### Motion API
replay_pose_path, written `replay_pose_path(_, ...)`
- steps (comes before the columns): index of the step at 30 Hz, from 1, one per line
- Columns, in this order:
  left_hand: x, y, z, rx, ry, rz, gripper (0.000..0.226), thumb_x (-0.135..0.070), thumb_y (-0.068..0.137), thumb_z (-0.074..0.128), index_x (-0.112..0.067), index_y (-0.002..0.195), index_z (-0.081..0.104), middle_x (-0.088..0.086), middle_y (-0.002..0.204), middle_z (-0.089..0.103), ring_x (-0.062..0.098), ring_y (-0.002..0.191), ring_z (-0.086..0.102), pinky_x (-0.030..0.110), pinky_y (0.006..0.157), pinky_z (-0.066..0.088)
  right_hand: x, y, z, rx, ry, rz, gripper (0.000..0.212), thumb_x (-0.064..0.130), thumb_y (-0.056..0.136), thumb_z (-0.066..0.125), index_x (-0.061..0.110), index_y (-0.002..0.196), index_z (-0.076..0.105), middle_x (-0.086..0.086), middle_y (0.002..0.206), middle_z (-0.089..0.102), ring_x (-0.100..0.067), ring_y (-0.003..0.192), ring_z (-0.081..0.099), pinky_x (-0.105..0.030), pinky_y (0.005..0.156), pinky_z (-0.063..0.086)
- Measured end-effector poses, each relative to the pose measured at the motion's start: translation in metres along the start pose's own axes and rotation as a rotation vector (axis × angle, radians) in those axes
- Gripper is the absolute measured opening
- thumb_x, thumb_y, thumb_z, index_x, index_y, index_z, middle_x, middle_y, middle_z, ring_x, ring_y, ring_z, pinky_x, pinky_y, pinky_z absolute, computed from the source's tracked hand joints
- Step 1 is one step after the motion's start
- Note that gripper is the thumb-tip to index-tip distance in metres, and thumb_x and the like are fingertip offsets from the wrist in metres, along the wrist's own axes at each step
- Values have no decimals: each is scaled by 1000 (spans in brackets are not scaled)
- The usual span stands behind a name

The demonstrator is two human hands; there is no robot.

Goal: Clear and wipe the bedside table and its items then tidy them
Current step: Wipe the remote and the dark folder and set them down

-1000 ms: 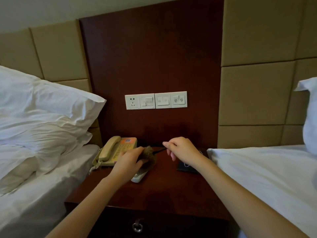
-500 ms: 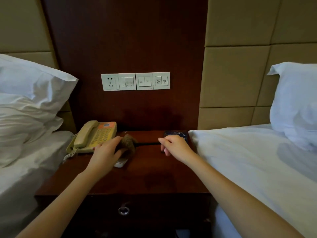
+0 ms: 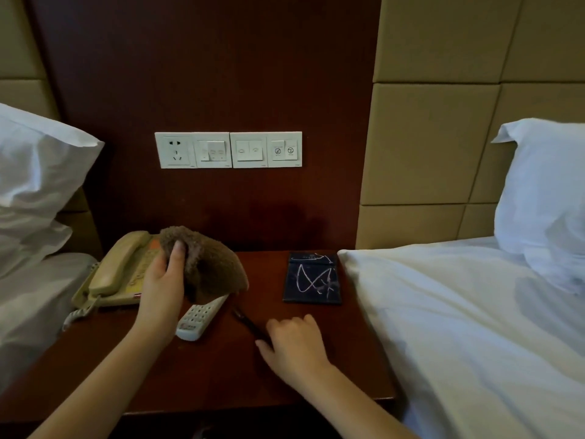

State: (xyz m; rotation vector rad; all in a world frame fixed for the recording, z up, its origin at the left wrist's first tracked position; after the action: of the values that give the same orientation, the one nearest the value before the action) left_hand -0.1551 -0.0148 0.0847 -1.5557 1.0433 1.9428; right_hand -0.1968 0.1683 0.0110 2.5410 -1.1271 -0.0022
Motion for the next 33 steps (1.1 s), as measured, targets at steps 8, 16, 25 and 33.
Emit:
replay_pose_path(8, 44, 0, 36, 24, -306, -309, 35, -38, 101, 33, -15, 120, 51, 3, 115, 60, 21, 113, 54, 43, 101, 42, -124, 33, -12, -120, 108, 444, 21, 32, 96, 46, 15, 98, 59, -5, 96, 66, -25, 90, 64, -28, 63, 41)
replay_pose_path(16, 70, -9, 87, 50, -342, -490, 45, -33, 102, 32, -7, 138, 42, 13, 129, 54, 29, 121, 51, 48, 106, 39, -186, 29, -2, -87, 325, 749, 14, 24, 93, 50, 11, 95, 56, -11, 95, 62, -28, 85, 58, -30, 64, 39)
replay_pose_path(25, 25, -25, 181, 467, -108, -290, 35, -26, 101, 26, -19, 97, 60, 5, 103, 62, 21, 108, 55, 43, 104, 39, -109, 54, -26, 44, 1444, 569, 43, 54, 90, 53, 19, 115, 55, -10, 109, 65, -26, 97, 66, -42, 77, 59)
replay_pose_path(33, 93, 4, 142, 281, 313, -549, 40, -21, 98, 40, -8, 136, 39, 13, 124, 52, 26, 115, 50, 38, 94, 40, -201, 30, -46, -281, 745, 738, 18, 22, 94, 46, 11, 106, 55, -11, 103, 62, -32, 101, 58, -38, 81, 46)
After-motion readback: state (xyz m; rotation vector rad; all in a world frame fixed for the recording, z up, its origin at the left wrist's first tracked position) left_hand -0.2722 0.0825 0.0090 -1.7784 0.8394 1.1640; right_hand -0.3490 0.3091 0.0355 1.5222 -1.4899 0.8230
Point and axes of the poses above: each hand's wrist, its own y-axis towards the middle knuckle, its own z-axis out of the palm, x = y × z, the point moved 8 cm from there along y, towards the middle knuckle
